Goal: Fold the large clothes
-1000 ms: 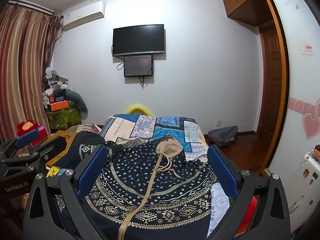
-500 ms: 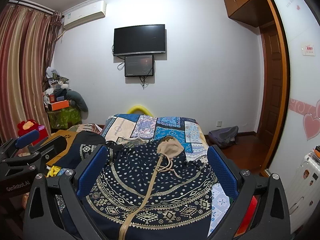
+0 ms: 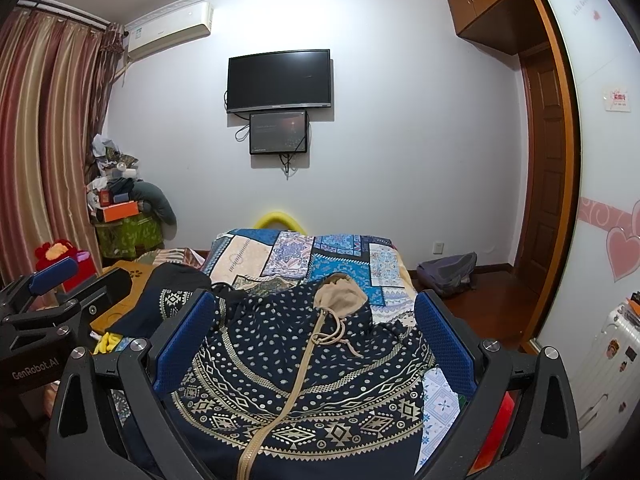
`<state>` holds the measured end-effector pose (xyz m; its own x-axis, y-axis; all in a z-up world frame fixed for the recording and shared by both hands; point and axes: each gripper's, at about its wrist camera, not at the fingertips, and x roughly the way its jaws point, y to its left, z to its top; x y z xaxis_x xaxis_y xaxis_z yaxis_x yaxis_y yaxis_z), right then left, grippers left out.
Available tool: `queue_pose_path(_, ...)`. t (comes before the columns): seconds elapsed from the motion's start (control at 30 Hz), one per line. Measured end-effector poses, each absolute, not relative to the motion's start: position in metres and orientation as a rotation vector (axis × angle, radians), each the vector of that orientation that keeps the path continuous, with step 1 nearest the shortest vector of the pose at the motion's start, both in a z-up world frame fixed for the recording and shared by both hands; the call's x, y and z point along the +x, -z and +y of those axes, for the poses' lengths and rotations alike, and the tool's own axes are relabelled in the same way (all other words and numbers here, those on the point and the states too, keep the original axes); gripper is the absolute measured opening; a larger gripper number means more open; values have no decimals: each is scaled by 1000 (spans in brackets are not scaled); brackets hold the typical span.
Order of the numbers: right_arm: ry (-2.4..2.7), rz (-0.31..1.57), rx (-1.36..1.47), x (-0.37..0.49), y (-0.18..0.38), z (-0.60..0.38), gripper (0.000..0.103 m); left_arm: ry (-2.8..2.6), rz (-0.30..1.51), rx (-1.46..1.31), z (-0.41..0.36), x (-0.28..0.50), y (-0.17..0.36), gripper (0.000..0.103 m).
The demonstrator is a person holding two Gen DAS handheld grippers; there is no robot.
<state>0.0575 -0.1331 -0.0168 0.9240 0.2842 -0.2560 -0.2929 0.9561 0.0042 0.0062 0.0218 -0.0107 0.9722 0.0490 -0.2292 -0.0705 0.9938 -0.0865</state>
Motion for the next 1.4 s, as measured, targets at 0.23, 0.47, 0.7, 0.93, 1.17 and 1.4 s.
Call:
queue_pose_path(0.23,-301,263,-41,61,16,-131,99,-59,231,-98,23,7,12,102)
queue_pose_path(0.47,-302,274,-45,65,19,-129,99,-65,238,-108,27,13,15,102)
queue_pose_path(0.7,-301,288,-44,85,21,-125,99,-88,250,-134,49,36,17,102)
queue_pose_path(0.93,-325,324,-33,125,28,-119,99,-246,249,-135,100,72,26,102)
queue_pose_path(1.17,-320,394,-86,176,46,-110,99,-348,318,-218,168,107,57,102)
queue_pose_path(1.4,-354,561,-83,234,76,-106,99,-535,482,-325,255,144,114,102)
